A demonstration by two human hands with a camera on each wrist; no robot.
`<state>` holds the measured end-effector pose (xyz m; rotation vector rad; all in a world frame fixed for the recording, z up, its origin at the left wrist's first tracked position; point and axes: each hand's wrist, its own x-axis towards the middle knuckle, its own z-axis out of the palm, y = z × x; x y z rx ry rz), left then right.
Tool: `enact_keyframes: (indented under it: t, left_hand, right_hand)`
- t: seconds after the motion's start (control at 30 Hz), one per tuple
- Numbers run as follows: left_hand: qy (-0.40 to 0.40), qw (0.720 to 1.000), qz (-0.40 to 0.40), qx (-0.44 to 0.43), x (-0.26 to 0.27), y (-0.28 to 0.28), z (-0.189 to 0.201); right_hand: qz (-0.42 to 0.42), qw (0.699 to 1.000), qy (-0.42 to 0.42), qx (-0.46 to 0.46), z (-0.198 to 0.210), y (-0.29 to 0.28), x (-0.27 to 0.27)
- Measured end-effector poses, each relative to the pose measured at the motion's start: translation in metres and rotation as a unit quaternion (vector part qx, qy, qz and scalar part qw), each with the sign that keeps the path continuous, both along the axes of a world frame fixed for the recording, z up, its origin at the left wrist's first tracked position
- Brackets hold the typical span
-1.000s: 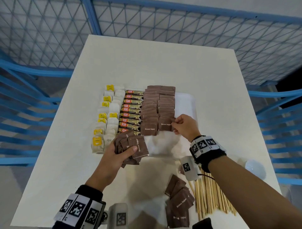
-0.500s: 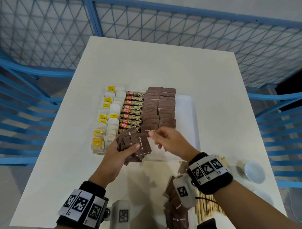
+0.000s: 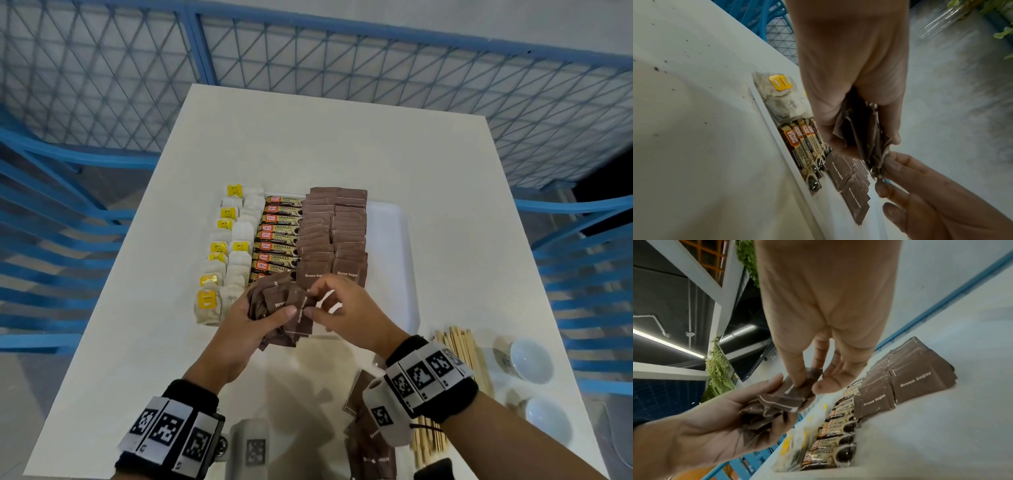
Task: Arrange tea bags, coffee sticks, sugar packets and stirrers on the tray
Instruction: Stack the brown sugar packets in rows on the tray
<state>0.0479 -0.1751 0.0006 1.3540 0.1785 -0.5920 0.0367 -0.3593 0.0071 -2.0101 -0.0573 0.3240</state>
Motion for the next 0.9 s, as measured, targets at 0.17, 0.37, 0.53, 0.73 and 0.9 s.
enact_keyframes:
  t: [0.17,0.37,0.53,0.73,0.9]
  left_hand:
    - [0.003,1.000,-0.019,-0.017,-0.002,0.005,-0.003]
    - [0.007,1.000,0.004,0.002,-0.002,0.008,-0.011]
    - [0.020,1.000,0.009,-0.007,-0.002,0.006,-0.010]
    - [0.028,0.999,0.009,-0.020,-0.001,0.009,-0.012]
    - [0.027,0.999,0.019,-0.038,-0.006,0.017,-0.010]
  right_hand:
    - [-0.080,0.989,0.080,0.091,-0.008,0.000,-0.007]
    - [-0.088,0.971,0.163,0.153,-0.005,-0.003,-0.008]
    - [-0.005,0.976,0.180,0.124,-0.004,-0.008,-0.005]
    - [0.036,0.987,0.139,0.077,-0.004,-0.009,-0.003]
    - [-0.005,0.984,0.137,0.113,-0.005,-0.024,-0.001]
